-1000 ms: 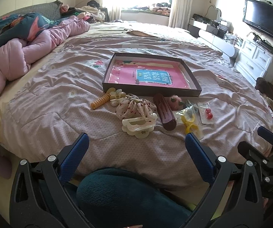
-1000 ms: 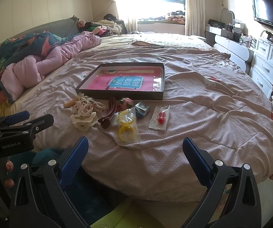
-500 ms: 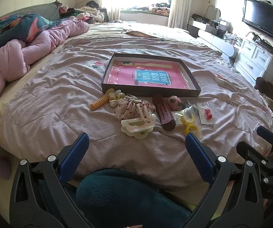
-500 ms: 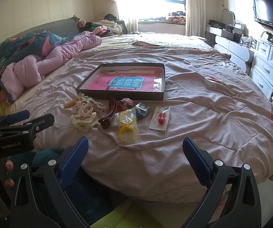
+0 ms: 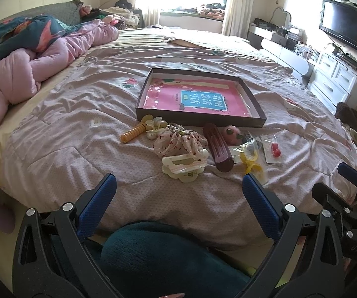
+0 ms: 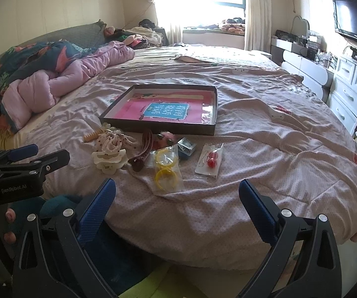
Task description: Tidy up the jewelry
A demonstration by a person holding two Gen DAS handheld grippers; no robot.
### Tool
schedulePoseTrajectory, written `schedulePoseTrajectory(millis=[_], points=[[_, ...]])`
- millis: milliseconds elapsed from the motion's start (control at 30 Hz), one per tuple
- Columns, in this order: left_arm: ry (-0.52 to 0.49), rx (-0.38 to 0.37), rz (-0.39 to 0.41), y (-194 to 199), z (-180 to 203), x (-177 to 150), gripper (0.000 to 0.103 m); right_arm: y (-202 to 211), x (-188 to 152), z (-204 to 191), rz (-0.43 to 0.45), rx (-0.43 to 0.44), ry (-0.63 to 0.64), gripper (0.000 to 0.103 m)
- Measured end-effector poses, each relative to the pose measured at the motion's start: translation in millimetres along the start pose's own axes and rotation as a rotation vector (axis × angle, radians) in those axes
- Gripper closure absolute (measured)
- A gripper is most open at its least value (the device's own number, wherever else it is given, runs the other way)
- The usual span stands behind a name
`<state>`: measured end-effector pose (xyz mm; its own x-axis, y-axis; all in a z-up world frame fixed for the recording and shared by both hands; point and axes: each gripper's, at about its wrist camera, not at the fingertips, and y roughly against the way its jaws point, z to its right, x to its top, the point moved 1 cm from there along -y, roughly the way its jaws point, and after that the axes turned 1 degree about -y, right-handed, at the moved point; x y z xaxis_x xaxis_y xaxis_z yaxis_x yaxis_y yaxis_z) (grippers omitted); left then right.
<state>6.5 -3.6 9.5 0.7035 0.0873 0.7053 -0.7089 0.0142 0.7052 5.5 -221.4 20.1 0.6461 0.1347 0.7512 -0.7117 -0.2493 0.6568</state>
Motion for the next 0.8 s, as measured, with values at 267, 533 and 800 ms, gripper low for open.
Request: schedulePoseTrajectory(millis=[267, 533, 800], points=[[0.033, 0.009, -0.02, -8.9, -18.3, 1.9, 0.01, -15.6, 8.7, -2.2, -0.01, 0.007, 0.03, 0.006], [0.066, 0.018, -0.04, -20.6, -33.5, 11.3, 0.01, -37.3, 20.3, 3.1, -0.034, 0.019, 0.029, 0.006], [0.063, -0.043, -0.059, -41.7, -32.5, 27.8, 0.01, -56.0, 33.5, 19.0, -0.035, -0.004, 0.01, 0.006]])
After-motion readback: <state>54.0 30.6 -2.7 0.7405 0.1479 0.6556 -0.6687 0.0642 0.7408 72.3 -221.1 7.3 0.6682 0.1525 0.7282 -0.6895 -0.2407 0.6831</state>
